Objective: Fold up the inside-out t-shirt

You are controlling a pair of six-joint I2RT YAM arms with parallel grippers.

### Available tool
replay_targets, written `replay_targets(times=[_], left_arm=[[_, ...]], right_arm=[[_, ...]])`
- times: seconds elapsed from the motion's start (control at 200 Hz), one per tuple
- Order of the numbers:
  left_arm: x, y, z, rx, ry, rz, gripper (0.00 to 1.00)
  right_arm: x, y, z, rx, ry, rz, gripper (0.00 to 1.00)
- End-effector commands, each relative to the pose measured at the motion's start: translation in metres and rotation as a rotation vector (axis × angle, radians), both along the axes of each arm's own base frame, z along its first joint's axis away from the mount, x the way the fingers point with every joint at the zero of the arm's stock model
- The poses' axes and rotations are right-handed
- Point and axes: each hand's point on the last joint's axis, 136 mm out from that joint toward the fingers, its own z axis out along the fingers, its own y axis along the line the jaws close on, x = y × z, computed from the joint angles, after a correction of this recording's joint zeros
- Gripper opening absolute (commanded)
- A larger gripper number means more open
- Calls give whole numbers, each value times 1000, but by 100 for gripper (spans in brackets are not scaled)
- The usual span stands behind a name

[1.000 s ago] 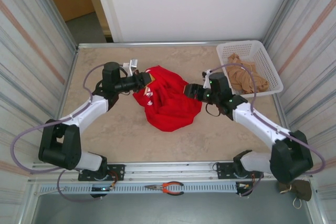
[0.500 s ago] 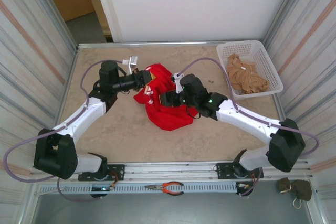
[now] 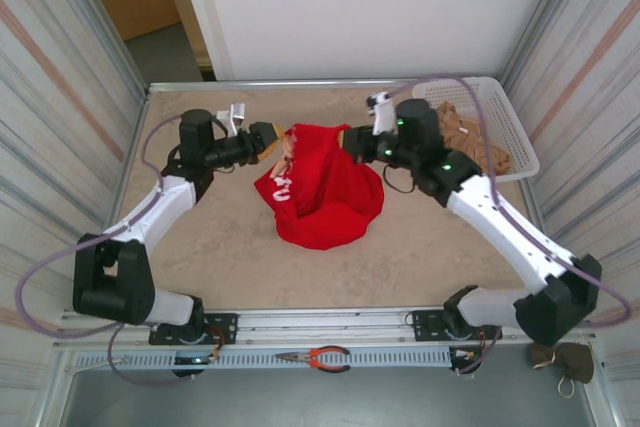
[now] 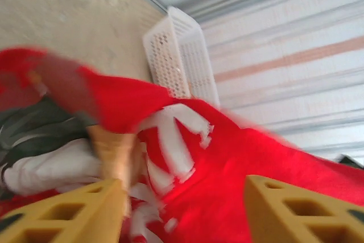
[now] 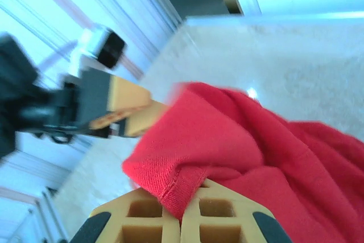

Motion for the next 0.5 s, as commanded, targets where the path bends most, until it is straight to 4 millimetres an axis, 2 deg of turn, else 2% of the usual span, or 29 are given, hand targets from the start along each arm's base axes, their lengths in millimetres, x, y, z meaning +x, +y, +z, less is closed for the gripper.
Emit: replay_targets(times=[0.0,0.115,0.256,0.386,0.496], left_arm=[[10,8,18,6,-53,-12,68],[-1,7,25,37,-77,-14,73],[-36,-11,18,161,-123,-24,74],[-73,-36,-2,353,-192,-6,73],[-92,-49,-17,462,-262,54,73]], right_arm=[[-19,-7,46,153,-18,81,0],[-17,-13,39,163,0,71,0],[-15,-13,31,169,21,71,0],[-14,-12,29,173,35,72,0],[-12,-13,29,175,40,62,0]])
